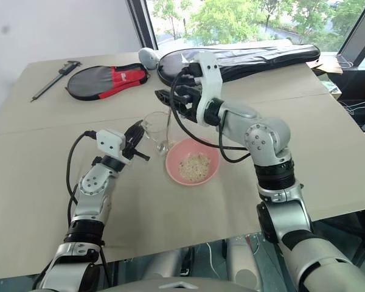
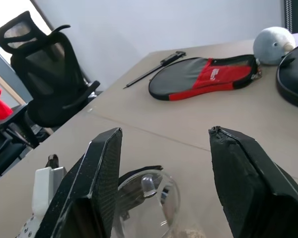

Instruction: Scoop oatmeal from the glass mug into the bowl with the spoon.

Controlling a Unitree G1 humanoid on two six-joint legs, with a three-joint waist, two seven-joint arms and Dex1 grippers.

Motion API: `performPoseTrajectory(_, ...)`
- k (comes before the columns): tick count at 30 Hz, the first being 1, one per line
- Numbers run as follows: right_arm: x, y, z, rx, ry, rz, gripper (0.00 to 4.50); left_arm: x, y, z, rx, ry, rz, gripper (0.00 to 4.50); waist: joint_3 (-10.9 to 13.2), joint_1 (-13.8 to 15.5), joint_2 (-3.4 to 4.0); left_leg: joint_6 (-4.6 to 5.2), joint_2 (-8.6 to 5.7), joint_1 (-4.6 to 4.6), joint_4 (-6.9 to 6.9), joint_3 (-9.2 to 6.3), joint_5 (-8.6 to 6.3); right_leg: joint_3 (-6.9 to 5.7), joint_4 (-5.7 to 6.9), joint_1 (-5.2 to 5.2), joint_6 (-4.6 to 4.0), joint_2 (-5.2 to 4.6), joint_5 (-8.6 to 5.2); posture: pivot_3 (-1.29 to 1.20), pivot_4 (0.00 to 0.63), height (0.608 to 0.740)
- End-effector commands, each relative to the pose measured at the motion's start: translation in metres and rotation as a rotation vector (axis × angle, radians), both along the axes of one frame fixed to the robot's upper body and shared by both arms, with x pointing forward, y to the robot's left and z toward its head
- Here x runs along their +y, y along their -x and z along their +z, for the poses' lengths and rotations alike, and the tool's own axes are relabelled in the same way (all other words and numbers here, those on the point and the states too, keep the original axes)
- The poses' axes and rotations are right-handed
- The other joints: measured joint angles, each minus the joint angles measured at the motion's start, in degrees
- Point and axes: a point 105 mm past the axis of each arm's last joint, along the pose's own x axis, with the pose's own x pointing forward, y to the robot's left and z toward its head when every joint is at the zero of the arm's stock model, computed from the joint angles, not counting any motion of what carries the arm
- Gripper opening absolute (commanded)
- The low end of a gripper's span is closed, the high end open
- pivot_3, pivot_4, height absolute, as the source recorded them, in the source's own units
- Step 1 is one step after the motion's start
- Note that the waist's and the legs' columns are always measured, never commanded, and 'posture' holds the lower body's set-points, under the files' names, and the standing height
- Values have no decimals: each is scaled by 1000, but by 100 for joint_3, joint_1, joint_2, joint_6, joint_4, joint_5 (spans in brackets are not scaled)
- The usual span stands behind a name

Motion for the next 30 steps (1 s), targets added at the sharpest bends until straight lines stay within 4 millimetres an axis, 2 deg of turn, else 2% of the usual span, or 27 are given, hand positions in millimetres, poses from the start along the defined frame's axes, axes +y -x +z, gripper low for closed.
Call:
performPoseTrajectory(1, -6, 0, 21, -68, -50, -14, 2898, -1, 3, 7, -26, 11, -13, 0, 0, 0, 0, 0, 0, 0, 0, 0, 0, 0, 0, 0, 0, 0, 0, 0, 150, 740)
performPoseTrajectory(4, -13, -5, 23, -81, -52, -43, 2898, 0, 3, 9, -32, 18, -10, 0, 0, -2, 0, 0, 0, 0, 0, 0, 0, 0, 0, 0, 0, 0, 0, 0, 150, 740)
performPoseTrajectory(6, -15, -6, 23, -83, -52, -53, 2975, 3, 3, 10, -36, 17, 1, 744, 0, -1, 0, 0, 0, 0, 0, 0, 0, 0, 0, 0, 0, 0, 0, 0, 150, 740)
performPoseTrajectory(7, -16, -6, 23, -83, -52, -54, 2975, 3, 3, 10, -36, 16, 3, 963, 0, -2, 0, 0, 0, 0, 0, 0, 0, 0, 0, 0, 0, 0, 0, 0, 150, 740)
performPoseTrajectory(11, -17, -7, 22, -85, -52, -54, 2975, 5, 3, 9, -39, -6, 16, 2744, 0, -3, 0, -1, 0, 0, 0, 0, 0, 1, 0, -1, 0, 0, 0, 0, 150, 740)
performPoseTrajectory(18, -24, -5, 21, -75, -58, -55, 2975, 17, 10, 10, -45, -6, 51, 2744, 1, -13, 1, -1, 0, 0, 0, 0, 0, 2, -1, -1, 0, 0, 0, 0, 150, 740)
performPoseTrajectory(24, -52, 7, 5, -66, -27, -26, 2975, 12, 33, 13, -35, -79, -7, 2744, 1, 15, 2, 0, 1, -10, -1, -5, -1, -5, -15, 0, 0, -3, 0, 0, 150, 740)
performPoseTrajectory(26, -66, 9, 1, -83, -8, -42, 2975, 14, 44, 15, -24, -82, -13, 2744, 2, 15, 3, 1, 1, -10, -1, -4, -1, -3, -18, 0, 1, -4, 0, 0, 150, 740)
performPoseTrajectory(28, -91, 10, -9, -107, 14, -90, 2975, 21, 58, 15, 7, -82, -8, 2744, 1, 15, 2, 1, 2, -10, -3, -5, -2, -5, -20, 0, 1, -3, 0, 0, 150, 740)
performPoseTrajectory(30, -117, 15, -27, -110, 41, -114, 2975, 27, 74, 8, 65, -89, -6, 2744, 1, 20, 1, 2, 3, -8, -11, -6, -2, -7, -29, 4, 1, -3, 0, 0, 150, 740)
